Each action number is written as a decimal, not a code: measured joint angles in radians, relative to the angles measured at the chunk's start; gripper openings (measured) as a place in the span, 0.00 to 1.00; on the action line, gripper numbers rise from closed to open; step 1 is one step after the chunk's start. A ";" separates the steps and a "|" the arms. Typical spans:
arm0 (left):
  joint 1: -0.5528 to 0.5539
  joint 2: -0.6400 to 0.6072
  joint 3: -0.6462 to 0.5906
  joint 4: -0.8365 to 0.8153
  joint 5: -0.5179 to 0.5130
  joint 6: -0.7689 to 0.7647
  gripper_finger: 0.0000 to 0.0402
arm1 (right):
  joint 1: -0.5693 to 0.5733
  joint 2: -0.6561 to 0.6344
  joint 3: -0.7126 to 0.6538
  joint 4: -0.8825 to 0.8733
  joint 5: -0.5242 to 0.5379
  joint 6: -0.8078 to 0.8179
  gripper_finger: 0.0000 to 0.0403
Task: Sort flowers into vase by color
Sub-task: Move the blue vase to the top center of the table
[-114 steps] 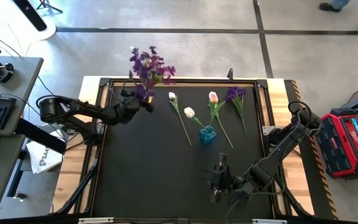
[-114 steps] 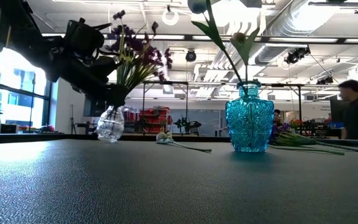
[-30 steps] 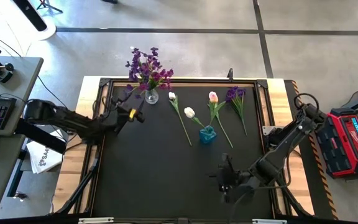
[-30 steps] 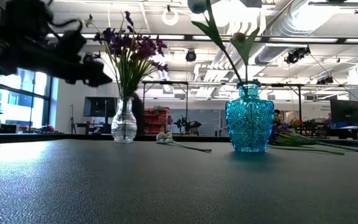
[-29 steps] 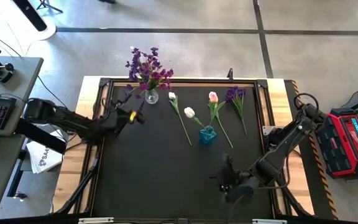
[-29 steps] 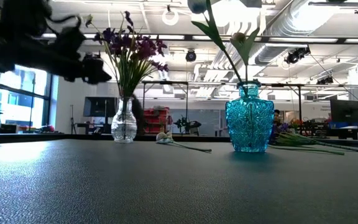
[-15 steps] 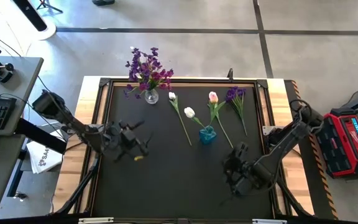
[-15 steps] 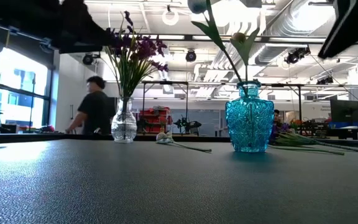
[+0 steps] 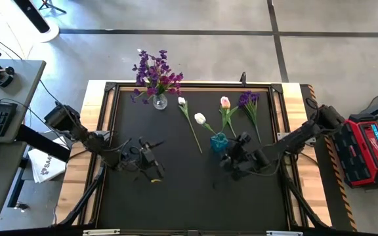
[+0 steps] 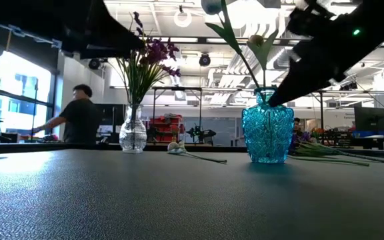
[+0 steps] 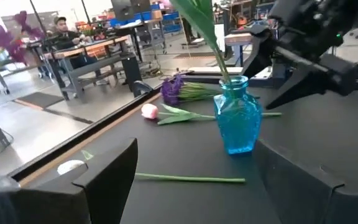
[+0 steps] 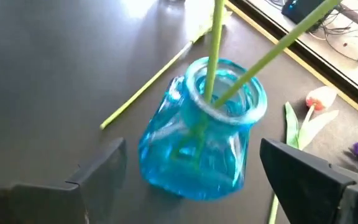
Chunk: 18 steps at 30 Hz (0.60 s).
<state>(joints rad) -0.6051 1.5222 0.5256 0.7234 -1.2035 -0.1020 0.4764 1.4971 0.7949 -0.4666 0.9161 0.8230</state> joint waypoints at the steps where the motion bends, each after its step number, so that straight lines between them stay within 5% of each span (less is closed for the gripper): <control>1: 0.003 0.003 0.009 -0.001 0.002 0.016 0.76 | -0.015 0.000 -0.012 0.035 0.000 -0.013 0.83; 18: 0.005 0.002 0.032 -0.004 0.007 0.062 0.76 | -0.101 0.000 -0.039 0.212 0.074 -0.020 0.63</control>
<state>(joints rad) -0.6003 1.5242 0.5579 0.7193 -1.1969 -0.0402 0.3752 1.4971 0.7563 -0.2548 0.9902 0.8034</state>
